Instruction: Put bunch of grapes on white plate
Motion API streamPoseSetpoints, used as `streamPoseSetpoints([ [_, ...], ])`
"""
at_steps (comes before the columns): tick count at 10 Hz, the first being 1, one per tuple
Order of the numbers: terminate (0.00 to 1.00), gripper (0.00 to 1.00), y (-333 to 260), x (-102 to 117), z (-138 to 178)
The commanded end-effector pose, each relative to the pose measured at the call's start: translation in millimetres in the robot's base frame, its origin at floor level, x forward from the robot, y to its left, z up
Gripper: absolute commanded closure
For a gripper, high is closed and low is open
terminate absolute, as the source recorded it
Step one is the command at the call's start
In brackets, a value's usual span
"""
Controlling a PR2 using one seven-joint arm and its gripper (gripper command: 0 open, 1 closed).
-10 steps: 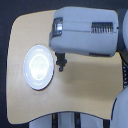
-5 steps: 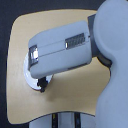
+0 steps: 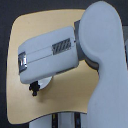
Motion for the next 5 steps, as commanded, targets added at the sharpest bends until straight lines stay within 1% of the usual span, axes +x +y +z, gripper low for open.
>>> streamPoseSetpoints([
  [1,0.00,1.00,25.4,38.6,-23.2],
  [5,0.00,1.00,22.7,62.5,-34.2],
])
